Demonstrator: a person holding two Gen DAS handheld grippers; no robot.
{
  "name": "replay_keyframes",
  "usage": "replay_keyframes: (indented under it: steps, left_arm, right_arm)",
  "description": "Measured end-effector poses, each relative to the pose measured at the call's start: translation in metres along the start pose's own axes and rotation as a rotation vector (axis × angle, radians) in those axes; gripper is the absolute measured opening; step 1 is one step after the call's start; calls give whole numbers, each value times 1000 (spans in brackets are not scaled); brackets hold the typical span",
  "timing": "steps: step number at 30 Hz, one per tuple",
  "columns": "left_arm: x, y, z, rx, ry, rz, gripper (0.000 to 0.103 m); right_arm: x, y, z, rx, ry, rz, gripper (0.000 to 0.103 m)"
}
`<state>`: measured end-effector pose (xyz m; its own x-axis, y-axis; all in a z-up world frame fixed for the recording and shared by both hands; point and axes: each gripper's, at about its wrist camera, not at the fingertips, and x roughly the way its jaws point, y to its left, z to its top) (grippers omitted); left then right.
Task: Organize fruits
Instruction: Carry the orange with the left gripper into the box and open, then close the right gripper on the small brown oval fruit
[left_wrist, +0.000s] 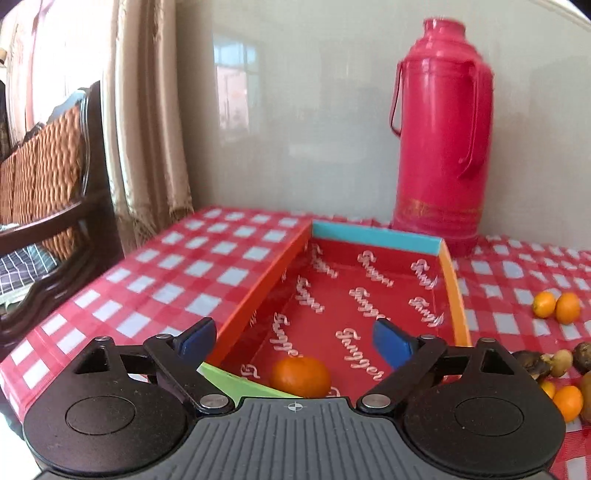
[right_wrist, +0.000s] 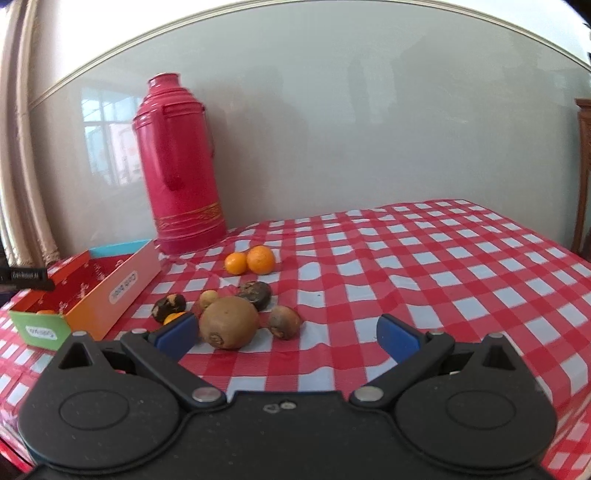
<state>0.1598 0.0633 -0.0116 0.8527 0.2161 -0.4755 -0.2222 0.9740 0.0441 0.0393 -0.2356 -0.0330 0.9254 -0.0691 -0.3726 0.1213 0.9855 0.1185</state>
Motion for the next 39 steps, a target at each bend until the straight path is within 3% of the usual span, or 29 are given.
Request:
replay_keyframes:
  steps: [3,8,10,15,17,26,33,39]
  left_arm:
    - [-16,16,-1,-65,-31,-32,93]
    - [-41,47,-20,-121,-83,-4,99]
    - [-48,58,-28,-129,-98,9,99]
    - [-63,85,-37,-190,-167,36,103]
    - [-64,92,-39,-209,-182,67,103]
    - [-57,128,-47,-343,-165,105,103]
    - [-54,131,-48,-336,-162,116,103]
    - [-56,133,-48,-334,-161,130,103]
  right_arm:
    - [4,4,4,-31,9,21,97]
    - [21,4,12,-47,24,42,93]
    - [32,0,15,-42,44,33,83]
    - [64,-17,13,20,141,-5,41]
    - [71,-21,13,50,161,-2,37]
    - [91,-13,16,45,189,44,32]
    - [101,-6,12,47,222,41,23]
    - [98,0,9,19,212,18,22]
